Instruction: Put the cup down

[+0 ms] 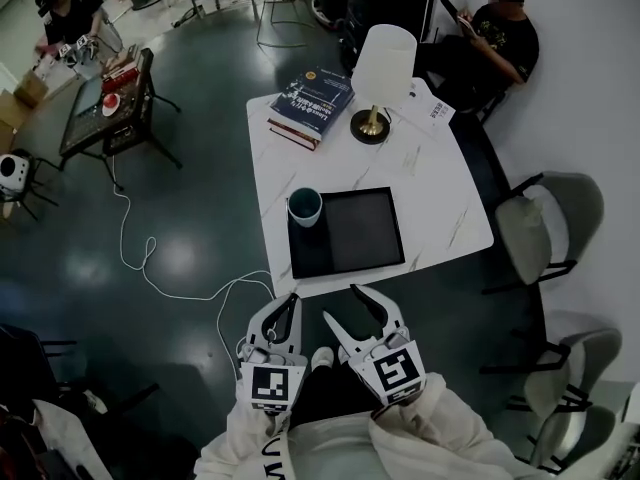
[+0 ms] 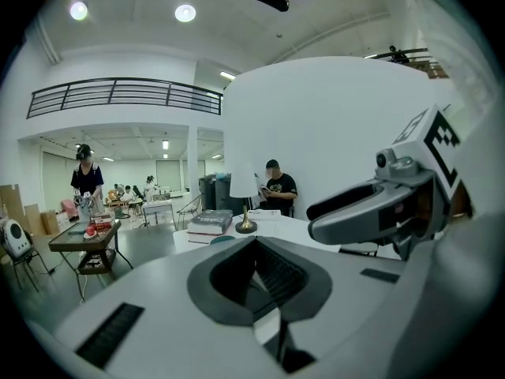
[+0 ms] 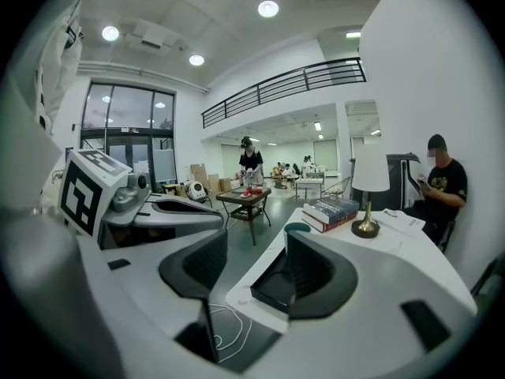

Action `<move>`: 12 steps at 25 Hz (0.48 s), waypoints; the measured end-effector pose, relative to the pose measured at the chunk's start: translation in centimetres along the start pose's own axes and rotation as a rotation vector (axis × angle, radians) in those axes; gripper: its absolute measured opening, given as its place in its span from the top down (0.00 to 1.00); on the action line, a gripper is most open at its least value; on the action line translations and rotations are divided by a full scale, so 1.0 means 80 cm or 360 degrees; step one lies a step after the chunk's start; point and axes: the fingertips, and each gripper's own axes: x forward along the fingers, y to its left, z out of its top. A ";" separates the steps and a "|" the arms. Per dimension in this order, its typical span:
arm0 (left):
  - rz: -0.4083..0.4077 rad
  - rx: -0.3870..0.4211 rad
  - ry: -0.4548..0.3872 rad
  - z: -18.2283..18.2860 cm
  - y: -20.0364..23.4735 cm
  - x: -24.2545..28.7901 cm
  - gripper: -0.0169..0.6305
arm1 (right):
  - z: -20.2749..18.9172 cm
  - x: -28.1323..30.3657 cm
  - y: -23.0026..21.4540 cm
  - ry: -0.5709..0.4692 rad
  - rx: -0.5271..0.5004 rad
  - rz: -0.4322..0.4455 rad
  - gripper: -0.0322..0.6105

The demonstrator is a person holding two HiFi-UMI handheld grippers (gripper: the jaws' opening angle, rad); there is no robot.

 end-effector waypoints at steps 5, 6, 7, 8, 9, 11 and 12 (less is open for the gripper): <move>-0.0010 -0.0055 -0.0026 0.022 -0.014 -0.012 0.95 | 0.009 -0.015 0.001 -0.0013 0.0039 0.0021 0.65; -0.0015 -0.0064 -0.0039 0.028 -0.019 -0.014 0.95 | 0.010 -0.020 0.000 -0.0022 0.0056 0.0017 0.66; -0.0019 -0.0067 -0.0042 0.032 -0.023 -0.017 0.95 | 0.012 -0.025 -0.002 -0.0033 0.0072 0.0008 0.70; -0.0020 -0.0064 -0.0042 0.036 -0.027 -0.020 0.95 | 0.014 -0.030 -0.004 -0.0045 0.0080 -0.0003 0.71; -0.0018 -0.0059 -0.0049 0.041 -0.030 -0.021 0.95 | 0.018 -0.035 -0.008 -0.0055 0.0081 -0.0017 0.73; -0.0010 -0.0044 -0.0083 0.054 -0.033 -0.023 0.95 | 0.026 -0.043 -0.014 -0.0069 0.0071 -0.0035 0.74; -0.0008 -0.0037 -0.0095 0.059 -0.034 -0.023 0.95 | 0.030 -0.047 -0.015 -0.0074 0.0059 -0.0033 0.74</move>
